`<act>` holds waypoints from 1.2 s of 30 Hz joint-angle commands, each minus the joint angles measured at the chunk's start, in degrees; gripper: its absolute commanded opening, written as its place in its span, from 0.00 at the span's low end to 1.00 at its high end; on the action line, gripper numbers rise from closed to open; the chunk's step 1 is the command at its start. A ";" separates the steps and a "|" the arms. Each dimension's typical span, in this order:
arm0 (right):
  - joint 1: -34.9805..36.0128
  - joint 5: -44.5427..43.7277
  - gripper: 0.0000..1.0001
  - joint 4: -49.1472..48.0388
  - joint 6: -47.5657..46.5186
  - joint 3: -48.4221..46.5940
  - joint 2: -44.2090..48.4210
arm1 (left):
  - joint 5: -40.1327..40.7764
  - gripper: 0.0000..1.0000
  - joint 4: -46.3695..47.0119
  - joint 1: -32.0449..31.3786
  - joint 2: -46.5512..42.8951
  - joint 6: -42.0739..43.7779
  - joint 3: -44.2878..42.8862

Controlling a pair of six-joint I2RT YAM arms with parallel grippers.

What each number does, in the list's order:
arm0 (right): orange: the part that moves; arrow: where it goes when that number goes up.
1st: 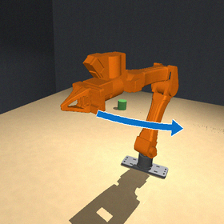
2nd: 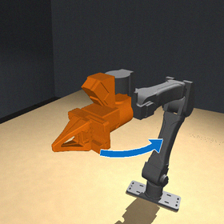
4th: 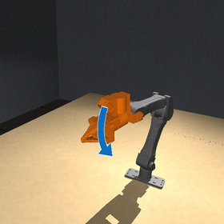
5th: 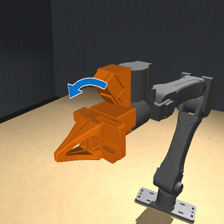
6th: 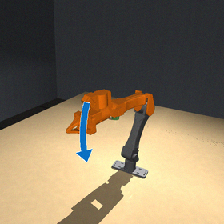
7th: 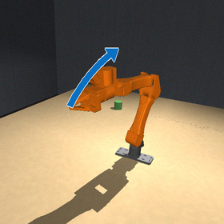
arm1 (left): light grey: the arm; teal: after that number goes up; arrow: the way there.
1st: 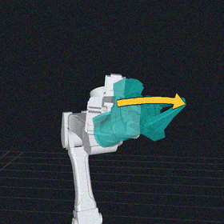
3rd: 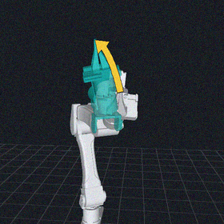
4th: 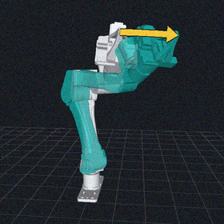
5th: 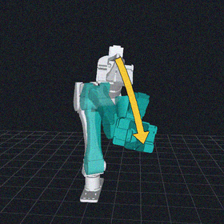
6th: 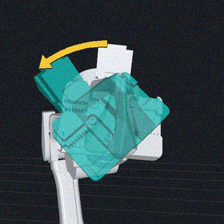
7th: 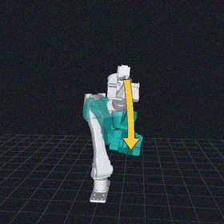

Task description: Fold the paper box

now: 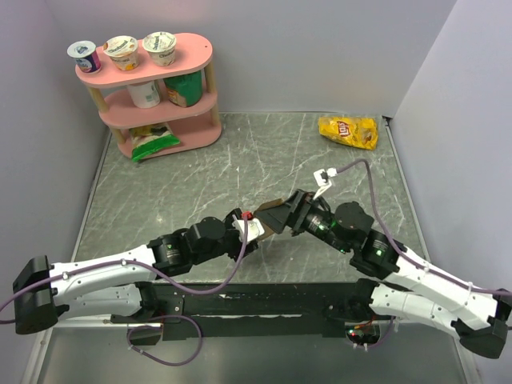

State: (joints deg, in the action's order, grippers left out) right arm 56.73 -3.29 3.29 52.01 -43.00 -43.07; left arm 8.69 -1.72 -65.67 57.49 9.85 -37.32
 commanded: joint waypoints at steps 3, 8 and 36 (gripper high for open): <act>0.31 2.41 1.00 -5.65 8.01 -0.07 -5.01 | 5.64 0.51 0.40 -2.00 -0.36 0.26 -2.58; 0.14 0.04 0.96 -9.16 14.32 3.97 -4.40 | 7.48 0.51 0.22 -3.76 -0.37 0.79 -2.49; 0.22 1.09 0.39 -8.48 14.88 7.24 -5.80 | 2.32 0.55 0.13 -6.05 -5.28 -0.44 -1.09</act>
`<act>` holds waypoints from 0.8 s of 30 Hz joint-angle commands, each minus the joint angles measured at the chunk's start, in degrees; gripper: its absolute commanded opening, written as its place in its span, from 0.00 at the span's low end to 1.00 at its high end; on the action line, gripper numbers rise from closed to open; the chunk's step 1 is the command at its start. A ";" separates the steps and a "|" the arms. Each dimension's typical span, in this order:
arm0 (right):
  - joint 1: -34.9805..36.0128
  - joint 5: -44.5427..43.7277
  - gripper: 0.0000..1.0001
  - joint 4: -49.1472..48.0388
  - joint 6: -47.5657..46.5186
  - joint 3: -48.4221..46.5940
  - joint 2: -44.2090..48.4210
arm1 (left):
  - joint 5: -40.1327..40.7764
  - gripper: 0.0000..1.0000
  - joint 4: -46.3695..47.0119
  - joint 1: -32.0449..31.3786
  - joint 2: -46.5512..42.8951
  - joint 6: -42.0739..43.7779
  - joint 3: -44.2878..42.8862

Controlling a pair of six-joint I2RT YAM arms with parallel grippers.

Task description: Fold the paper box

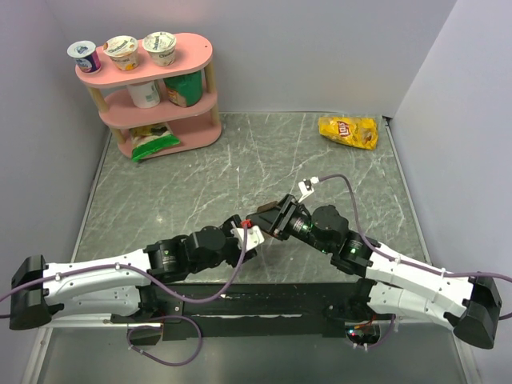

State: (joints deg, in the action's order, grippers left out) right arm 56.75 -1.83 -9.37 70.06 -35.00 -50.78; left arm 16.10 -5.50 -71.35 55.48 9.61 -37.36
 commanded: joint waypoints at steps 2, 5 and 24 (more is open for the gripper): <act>0.20 -0.55 0.32 6.19 -5.01 -1.12 3.40 | -6.34 0.56 4.35 -0.37 -4.68 -0.11 -0.17; 0.20 -1.51 0.25 8.39 -7.12 -1.91 5.34 | -8.97 0.58 5.06 -0.37 -6.35 0.06 0.62; 3.27 -4.58 0.00 10.86 -15.30 -5.77 5.08 | -24.44 0.55 9.71 10.61 -6.18 -9.17 -0.78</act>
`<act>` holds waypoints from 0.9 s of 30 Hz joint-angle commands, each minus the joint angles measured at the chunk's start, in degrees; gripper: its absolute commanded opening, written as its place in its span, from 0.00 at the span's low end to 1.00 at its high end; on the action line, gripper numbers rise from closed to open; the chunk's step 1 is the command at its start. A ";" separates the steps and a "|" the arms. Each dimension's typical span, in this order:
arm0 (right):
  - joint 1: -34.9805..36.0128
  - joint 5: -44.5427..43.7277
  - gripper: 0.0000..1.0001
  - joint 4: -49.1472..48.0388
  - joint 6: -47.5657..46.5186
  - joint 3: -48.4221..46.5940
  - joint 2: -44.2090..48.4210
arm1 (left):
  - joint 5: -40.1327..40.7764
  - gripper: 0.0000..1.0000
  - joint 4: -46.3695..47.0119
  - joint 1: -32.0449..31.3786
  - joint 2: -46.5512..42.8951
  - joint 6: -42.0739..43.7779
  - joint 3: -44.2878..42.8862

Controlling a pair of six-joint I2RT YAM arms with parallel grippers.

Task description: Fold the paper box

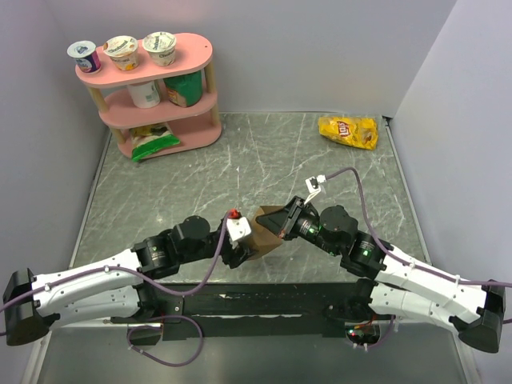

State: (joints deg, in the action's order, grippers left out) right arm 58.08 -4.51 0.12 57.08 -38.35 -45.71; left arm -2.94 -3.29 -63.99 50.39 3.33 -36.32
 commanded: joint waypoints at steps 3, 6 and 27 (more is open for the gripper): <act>3.26 -3.47 0.00 1.90 -3.64 -3.83 -0.86 | -6.90 0.54 6.81 4.22 0.23 -5.18 -2.71; 4.66 -5.41 0.00 2.25 -4.78 -4.89 -1.92 | -8.92 0.54 6.89 5.10 1.11 -6.06 -3.06; 13.72 -14.20 0.00 3.84 -11.20 -9.55 -9.13 | -25.27 0.53 8.39 14.67 4.10 -11.50 -5.34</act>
State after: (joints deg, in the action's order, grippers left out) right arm 68.40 -23.99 4.14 46.52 -45.58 -53.56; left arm -22.50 -2.44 -51.83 54.28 -5.85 -37.91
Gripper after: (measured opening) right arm 0.012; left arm 0.651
